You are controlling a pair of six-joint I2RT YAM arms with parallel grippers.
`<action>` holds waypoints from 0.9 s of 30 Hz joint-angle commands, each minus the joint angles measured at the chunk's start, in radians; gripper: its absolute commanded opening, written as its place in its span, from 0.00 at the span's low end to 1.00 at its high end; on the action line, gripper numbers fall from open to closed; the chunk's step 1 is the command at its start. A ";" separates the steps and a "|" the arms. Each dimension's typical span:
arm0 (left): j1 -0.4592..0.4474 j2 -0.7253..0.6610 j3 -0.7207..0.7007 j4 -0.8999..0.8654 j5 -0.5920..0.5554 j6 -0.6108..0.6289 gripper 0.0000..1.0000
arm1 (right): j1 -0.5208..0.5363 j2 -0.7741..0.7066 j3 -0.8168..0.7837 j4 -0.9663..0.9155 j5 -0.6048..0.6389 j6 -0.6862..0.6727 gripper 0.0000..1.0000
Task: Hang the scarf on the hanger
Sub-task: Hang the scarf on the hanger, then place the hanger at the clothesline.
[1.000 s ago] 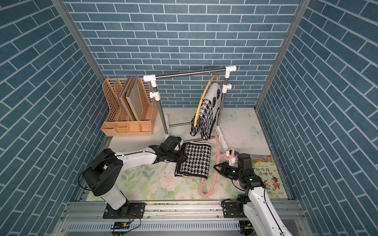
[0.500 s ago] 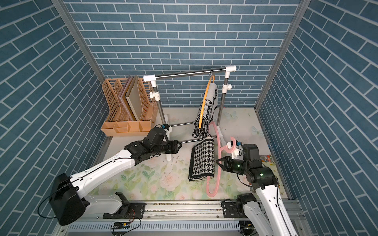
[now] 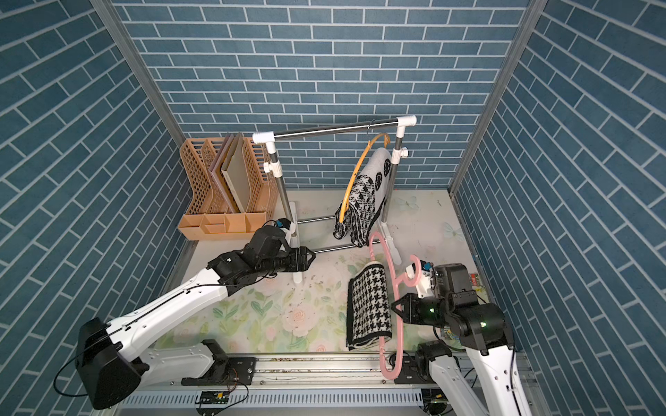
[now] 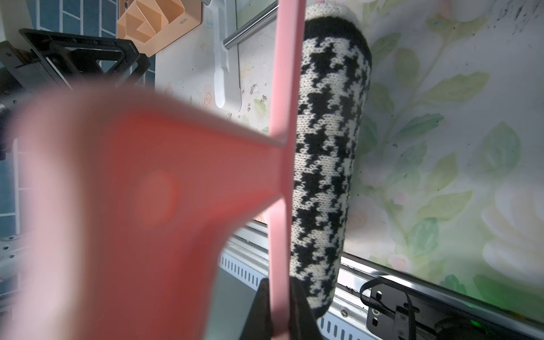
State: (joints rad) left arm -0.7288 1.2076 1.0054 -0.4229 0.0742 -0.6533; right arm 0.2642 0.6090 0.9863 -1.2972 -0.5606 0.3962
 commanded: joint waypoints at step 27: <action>0.006 -0.193 -0.032 -0.140 -0.078 -0.075 0.78 | 0.255 0.278 0.230 0.257 -0.085 -0.100 0.00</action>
State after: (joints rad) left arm -0.7288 1.0256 0.9787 -0.5270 0.0113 -0.7269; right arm 0.4805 0.8520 1.1698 -1.1351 -0.6682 0.3573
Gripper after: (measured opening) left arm 0.781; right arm 0.128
